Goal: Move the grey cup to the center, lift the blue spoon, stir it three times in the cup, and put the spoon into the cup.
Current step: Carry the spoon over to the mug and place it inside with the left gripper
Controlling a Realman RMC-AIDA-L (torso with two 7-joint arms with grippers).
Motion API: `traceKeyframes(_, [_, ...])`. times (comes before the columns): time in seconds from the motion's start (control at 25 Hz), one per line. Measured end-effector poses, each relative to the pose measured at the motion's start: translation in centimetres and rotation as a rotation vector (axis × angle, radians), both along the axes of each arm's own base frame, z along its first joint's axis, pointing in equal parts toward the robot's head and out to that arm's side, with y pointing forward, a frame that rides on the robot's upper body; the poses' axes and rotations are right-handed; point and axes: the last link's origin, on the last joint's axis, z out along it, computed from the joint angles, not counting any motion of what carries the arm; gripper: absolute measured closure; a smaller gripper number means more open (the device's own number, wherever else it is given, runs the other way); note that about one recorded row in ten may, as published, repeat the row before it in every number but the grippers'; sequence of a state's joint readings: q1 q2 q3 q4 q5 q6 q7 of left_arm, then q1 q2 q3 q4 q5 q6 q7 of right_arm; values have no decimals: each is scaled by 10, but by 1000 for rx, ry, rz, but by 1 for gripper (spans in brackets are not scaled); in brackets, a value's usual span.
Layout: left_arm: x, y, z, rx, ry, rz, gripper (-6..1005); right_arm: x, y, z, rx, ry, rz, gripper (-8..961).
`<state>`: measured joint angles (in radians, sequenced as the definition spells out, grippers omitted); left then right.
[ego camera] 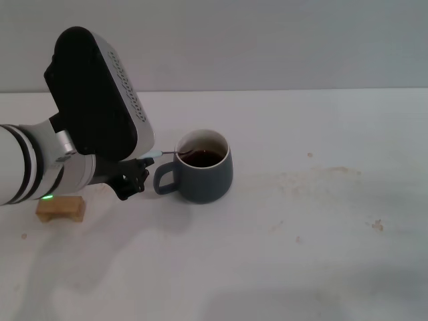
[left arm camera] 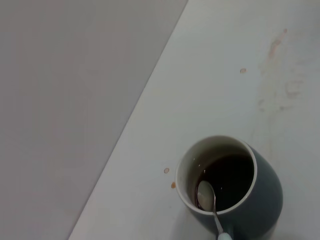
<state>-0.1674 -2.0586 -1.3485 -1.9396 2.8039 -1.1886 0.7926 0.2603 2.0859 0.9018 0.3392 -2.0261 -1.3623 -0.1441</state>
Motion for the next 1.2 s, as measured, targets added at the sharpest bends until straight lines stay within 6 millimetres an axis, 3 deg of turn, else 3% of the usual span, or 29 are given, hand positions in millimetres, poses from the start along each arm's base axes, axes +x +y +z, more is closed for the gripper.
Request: traceKeyframes(1.2, [11,26,-31,-108,89,-71,861,-1,-12,-6,-11,27,13,954])
